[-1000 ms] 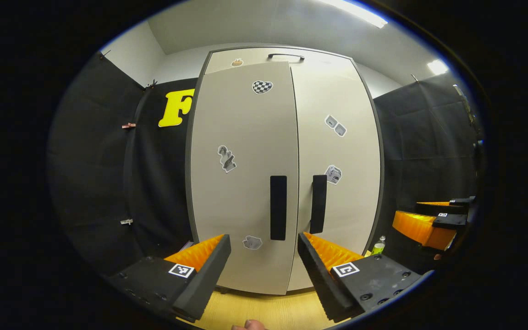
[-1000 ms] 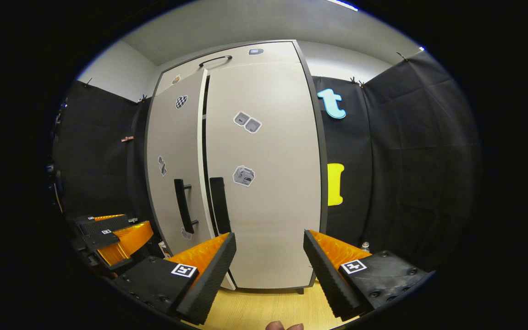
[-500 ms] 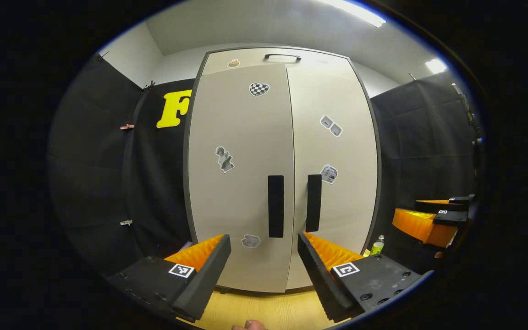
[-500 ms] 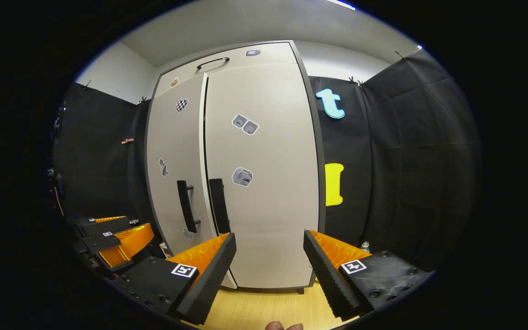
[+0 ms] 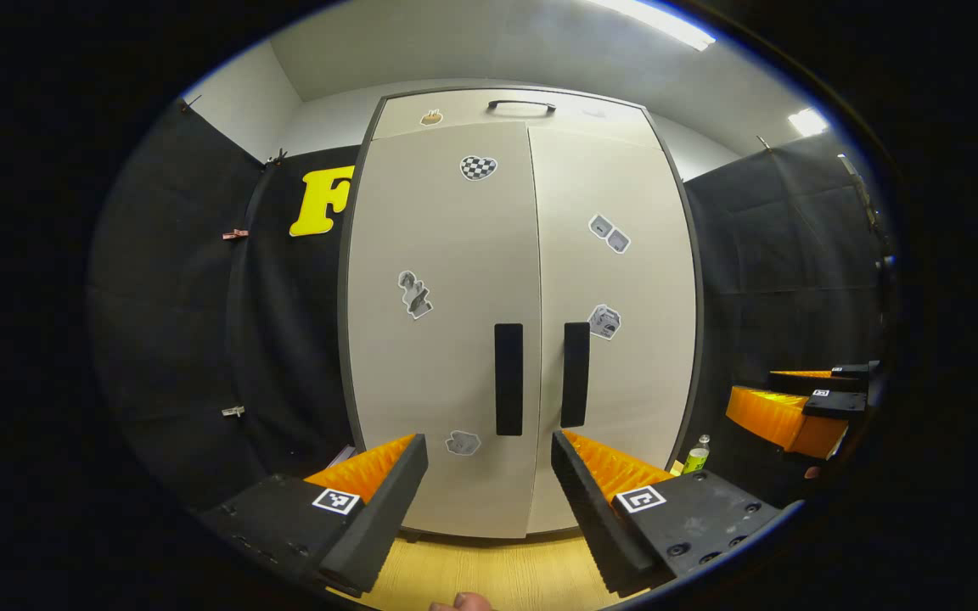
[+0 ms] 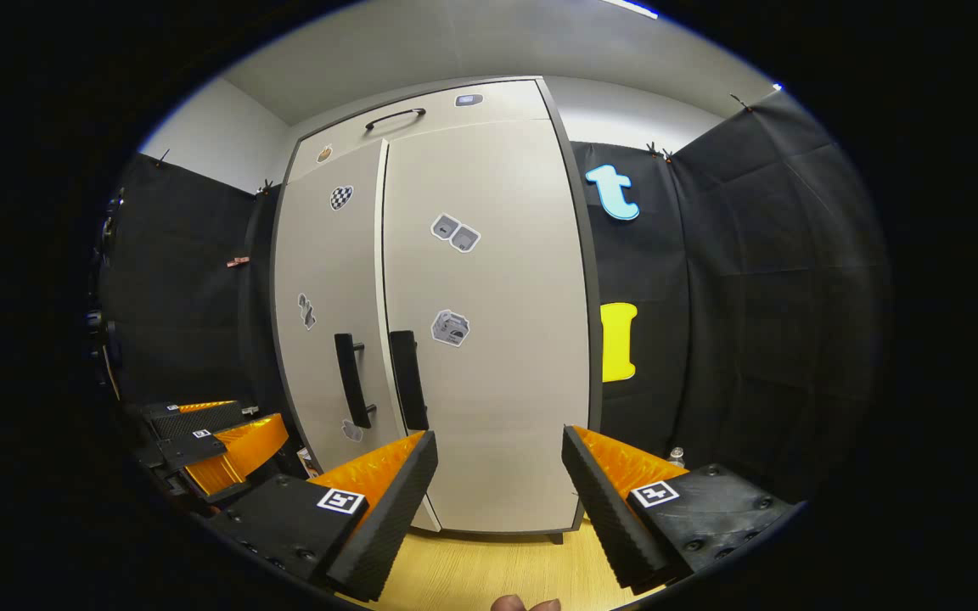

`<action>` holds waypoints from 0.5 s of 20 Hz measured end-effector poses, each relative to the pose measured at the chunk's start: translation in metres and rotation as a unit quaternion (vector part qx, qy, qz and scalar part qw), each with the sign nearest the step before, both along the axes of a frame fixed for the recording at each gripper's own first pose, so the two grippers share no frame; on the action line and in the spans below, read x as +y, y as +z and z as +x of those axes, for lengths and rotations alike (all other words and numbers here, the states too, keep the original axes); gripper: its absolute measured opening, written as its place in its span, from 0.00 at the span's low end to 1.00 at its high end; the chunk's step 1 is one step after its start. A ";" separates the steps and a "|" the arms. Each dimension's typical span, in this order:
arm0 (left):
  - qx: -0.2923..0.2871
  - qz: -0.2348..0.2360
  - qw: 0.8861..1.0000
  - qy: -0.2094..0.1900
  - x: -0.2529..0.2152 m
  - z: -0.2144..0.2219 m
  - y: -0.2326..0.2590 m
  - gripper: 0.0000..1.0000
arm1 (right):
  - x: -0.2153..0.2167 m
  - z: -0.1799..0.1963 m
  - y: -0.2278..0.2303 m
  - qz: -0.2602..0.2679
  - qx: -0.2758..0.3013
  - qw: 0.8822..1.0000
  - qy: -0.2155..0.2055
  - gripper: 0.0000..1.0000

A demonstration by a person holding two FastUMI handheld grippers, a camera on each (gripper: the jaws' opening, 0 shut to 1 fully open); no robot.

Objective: Grab one shoe with the right hand and put it into the shoe cabinet, grab the other shoe with the left hand and put it into the shoe cabinet; then close the right door with the right hand and the left door with the left hand.

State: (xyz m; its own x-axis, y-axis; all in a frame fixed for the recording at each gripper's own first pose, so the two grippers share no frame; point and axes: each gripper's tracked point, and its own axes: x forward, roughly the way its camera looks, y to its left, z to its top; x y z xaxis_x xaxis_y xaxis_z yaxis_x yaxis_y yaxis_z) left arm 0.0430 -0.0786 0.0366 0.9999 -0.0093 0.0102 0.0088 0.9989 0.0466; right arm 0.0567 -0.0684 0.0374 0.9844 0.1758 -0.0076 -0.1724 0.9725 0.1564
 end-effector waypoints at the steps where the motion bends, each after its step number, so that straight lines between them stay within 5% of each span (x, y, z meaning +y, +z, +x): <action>1: 0.000 -0.001 1.000 0.001 -0.001 0.000 -0.001 0.94 | 0.000 0.000 0.000 0.001 0.000 1.000 0.000 0.98; 10: -0.004 0.004 1.000 0.002 -0.002 -0.003 0.002 0.94 | -0.001 -0.001 0.002 0.004 -0.002 1.000 0.001 0.98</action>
